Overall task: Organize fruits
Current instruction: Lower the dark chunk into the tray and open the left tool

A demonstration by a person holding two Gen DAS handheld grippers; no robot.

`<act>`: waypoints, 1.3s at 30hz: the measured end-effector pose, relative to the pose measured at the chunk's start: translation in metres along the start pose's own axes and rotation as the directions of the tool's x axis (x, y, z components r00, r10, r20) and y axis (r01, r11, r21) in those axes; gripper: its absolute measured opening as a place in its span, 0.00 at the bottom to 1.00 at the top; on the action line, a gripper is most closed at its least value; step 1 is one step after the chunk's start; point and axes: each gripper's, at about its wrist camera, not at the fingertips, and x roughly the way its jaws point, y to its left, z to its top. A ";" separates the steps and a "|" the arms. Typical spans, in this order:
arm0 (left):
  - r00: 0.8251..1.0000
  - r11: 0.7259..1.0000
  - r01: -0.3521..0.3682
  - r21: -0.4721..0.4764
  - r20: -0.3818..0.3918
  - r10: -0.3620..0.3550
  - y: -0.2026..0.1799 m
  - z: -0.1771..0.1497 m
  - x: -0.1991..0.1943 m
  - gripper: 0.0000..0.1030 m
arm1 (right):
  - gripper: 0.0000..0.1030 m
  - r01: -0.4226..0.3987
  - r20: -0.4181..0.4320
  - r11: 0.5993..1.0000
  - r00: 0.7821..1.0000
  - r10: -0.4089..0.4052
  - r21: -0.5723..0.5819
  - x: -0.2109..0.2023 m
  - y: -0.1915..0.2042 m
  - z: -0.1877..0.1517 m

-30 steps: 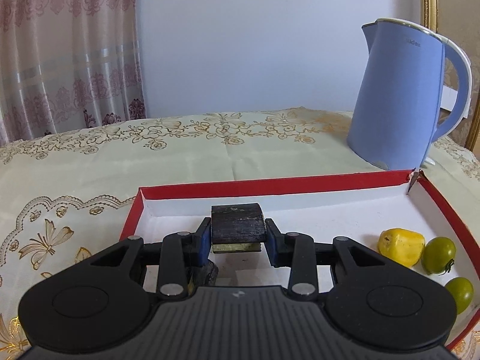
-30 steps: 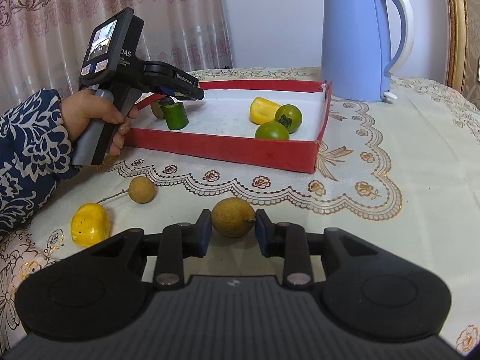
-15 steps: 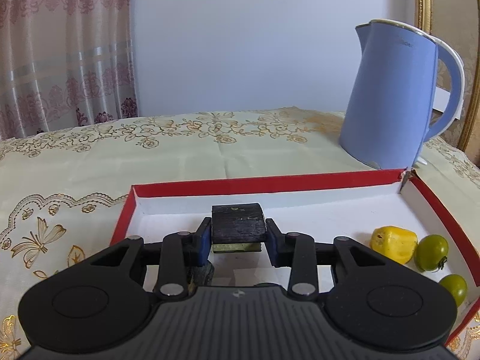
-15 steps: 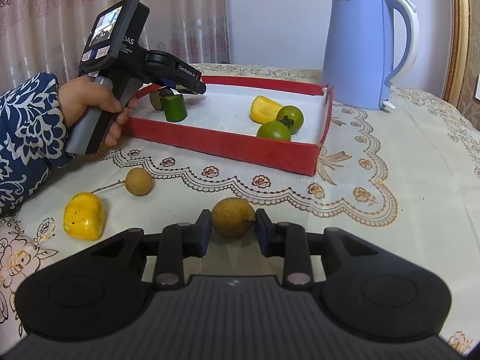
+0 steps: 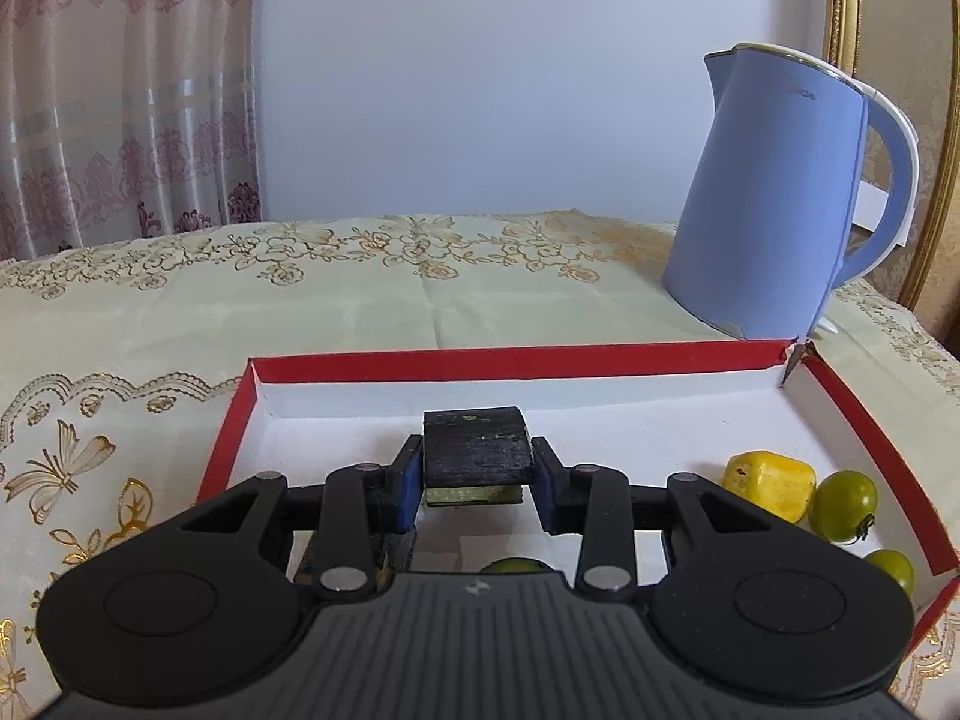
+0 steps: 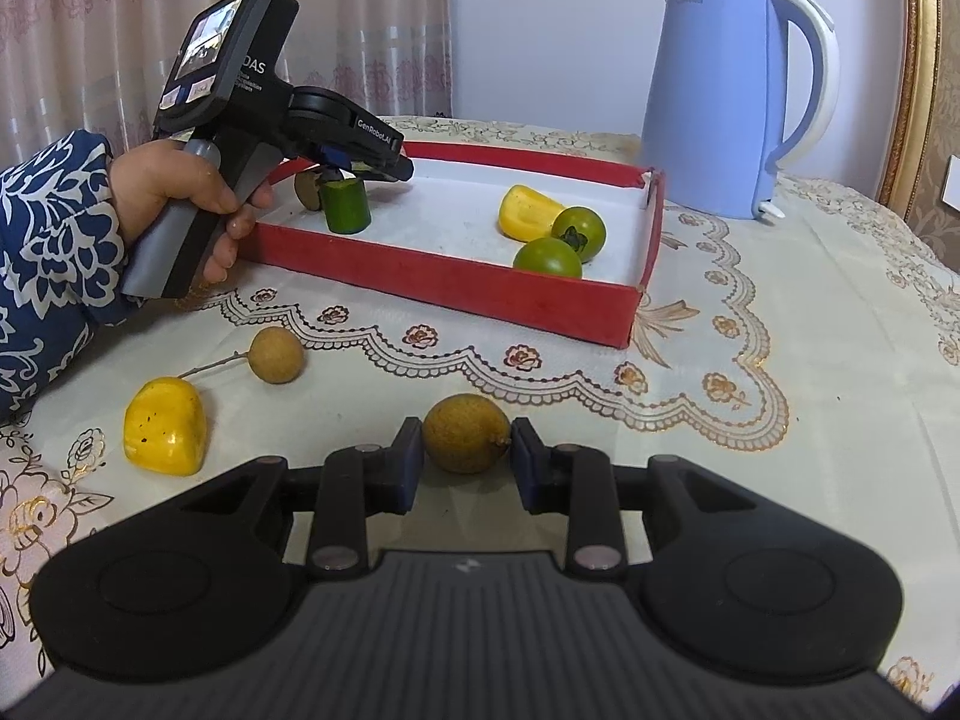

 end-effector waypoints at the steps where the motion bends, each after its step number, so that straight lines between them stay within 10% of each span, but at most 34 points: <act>1: 1.000 1.000 0.002 0.000 -0.001 -0.002 0.000 0.000 0.000 0.35 | 0.29 0.001 0.000 1.000 1.000 -0.001 0.000 0.000 0.000 0.000; 39: 0.998 0.998 0.058 -0.038 -0.012 -0.058 0.006 0.010 -0.013 0.41 | 0.29 0.001 0.000 1.000 1.000 -0.001 -0.002 0.001 0.000 -0.001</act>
